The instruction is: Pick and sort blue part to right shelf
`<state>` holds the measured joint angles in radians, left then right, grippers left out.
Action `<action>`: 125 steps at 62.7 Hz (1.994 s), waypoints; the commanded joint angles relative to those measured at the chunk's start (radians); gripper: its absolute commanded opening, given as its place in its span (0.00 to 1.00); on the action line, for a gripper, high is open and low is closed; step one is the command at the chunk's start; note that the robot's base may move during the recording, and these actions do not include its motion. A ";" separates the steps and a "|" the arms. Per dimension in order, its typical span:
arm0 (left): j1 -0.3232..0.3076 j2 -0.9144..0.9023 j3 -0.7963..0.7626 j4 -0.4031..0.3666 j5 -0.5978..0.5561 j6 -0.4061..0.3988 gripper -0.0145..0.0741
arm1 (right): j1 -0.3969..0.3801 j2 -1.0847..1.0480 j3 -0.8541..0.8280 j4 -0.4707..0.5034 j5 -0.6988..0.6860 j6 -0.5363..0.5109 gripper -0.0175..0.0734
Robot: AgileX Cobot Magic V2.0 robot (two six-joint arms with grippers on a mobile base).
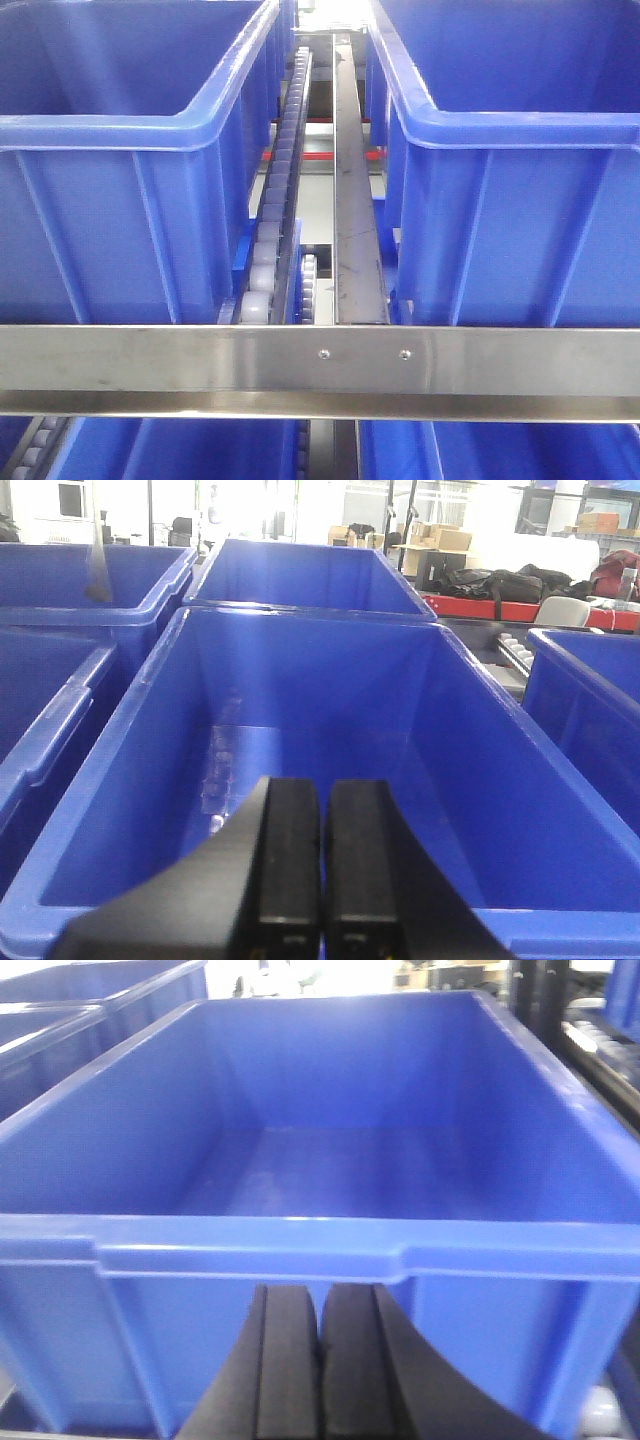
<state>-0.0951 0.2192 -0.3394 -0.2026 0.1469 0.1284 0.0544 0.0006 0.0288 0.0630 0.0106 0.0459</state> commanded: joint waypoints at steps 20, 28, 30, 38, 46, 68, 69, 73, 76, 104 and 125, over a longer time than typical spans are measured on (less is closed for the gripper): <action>-0.001 0.009 -0.028 -0.011 -0.080 -0.004 0.30 | -0.035 -0.033 -0.019 -0.055 -0.083 0.018 0.25; -0.001 0.009 -0.028 -0.011 -0.080 -0.004 0.30 | -0.035 -0.033 -0.019 -0.055 -0.090 0.018 0.25; -0.001 0.009 -0.028 -0.011 -0.080 -0.004 0.30 | -0.035 -0.033 -0.019 -0.056 -0.090 0.018 0.25; -0.001 0.009 -0.028 -0.011 -0.080 -0.004 0.30 | -0.035 -0.033 -0.019 -0.063 -0.090 0.017 0.25; -0.001 0.009 -0.028 -0.011 -0.080 -0.004 0.30 | -0.035 -0.033 -0.019 -0.063 -0.090 0.017 0.25; -0.001 0.009 -0.028 -0.011 -0.080 -0.004 0.30 | -0.035 -0.033 -0.019 -0.063 -0.084 0.017 0.25; -0.001 0.009 -0.028 -0.011 -0.080 -0.004 0.30 | -0.035 -0.033 -0.019 -0.063 -0.084 0.017 0.25; -0.001 0.009 -0.028 -0.011 -0.080 -0.004 0.30 | -0.035 -0.033 -0.019 -0.063 -0.084 0.017 0.25; -0.001 0.009 -0.028 -0.011 -0.080 -0.004 0.30 | -0.035 -0.033 -0.019 -0.063 -0.084 0.017 0.25; 0.035 -0.074 0.177 0.160 -0.163 -0.075 0.30 | -0.035 -0.033 -0.019 -0.063 -0.084 0.017 0.25; 0.036 -0.248 0.371 0.170 -0.177 -0.134 0.30 | -0.035 -0.033 -0.019 -0.063 -0.084 0.017 0.25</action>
<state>-0.0611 -0.0068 0.0090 -0.0118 0.0768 -0.0128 0.0265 -0.0104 0.0309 0.0089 0.0184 0.0634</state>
